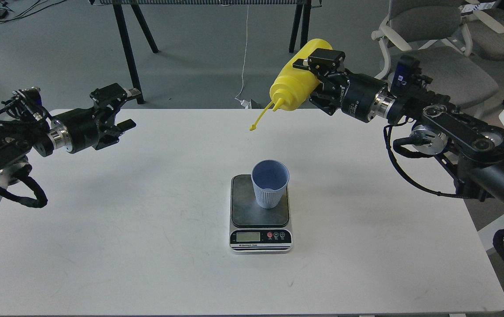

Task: Pour seasoning into cup on scale with both arms
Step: 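Lift the yellow bottle and tip its nozzle down over the cup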

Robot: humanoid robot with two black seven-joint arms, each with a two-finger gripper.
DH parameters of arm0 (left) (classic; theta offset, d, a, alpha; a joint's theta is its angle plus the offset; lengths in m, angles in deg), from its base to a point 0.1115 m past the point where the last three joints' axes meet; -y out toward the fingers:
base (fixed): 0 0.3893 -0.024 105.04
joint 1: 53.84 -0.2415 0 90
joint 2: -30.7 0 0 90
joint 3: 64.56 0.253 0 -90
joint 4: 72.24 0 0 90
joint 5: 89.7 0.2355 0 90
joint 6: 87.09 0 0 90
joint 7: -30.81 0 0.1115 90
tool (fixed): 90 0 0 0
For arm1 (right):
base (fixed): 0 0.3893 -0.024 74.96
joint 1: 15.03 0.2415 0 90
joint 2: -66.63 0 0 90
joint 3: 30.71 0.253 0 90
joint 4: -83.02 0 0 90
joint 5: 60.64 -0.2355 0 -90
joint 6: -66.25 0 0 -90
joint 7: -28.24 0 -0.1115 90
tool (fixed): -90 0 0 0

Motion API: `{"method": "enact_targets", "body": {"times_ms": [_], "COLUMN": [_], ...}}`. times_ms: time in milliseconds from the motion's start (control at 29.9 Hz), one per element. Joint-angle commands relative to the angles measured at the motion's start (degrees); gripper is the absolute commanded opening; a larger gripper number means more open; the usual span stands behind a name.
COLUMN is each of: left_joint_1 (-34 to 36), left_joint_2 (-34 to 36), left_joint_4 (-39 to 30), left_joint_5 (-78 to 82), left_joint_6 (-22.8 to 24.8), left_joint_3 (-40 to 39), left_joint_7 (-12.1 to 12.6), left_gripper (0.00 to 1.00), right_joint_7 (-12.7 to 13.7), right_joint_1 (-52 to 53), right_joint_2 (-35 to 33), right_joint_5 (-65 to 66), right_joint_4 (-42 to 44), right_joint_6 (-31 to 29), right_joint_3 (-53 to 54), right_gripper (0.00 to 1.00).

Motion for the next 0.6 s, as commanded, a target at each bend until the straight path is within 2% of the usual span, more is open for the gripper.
{"method": "enact_targets", "body": {"times_ms": [0, 301, 568], "left_joint_1": [-0.10, -0.10, -0.19], "left_joint_2": [-0.17, -0.78, -0.78], "left_joint_4": [0.00, 0.00, 0.00], "left_joint_5": [0.00, 0.00, 0.00], "left_joint_6": [0.00, 0.00, 0.00], "left_joint_3": [0.03, 0.03, -0.06], "left_joint_7": [0.00, 0.00, 0.00], "left_gripper": [0.99, 0.99, 0.99], "right_joint_7": [-0.14, -1.20, -1.72], "right_joint_1": [2.68, 6.46, 11.55], "right_joint_2": [1.44, 4.43, 5.40], "right_joint_5": [1.37, 10.43, 11.84], "right_joint_4": [2.01, 6.33, 7.47], "right_joint_6": [0.40, 2.34, 2.69], "right_joint_3": [-2.88, -4.82, -14.47], "right_gripper": [0.09, 0.09, 0.09]}}
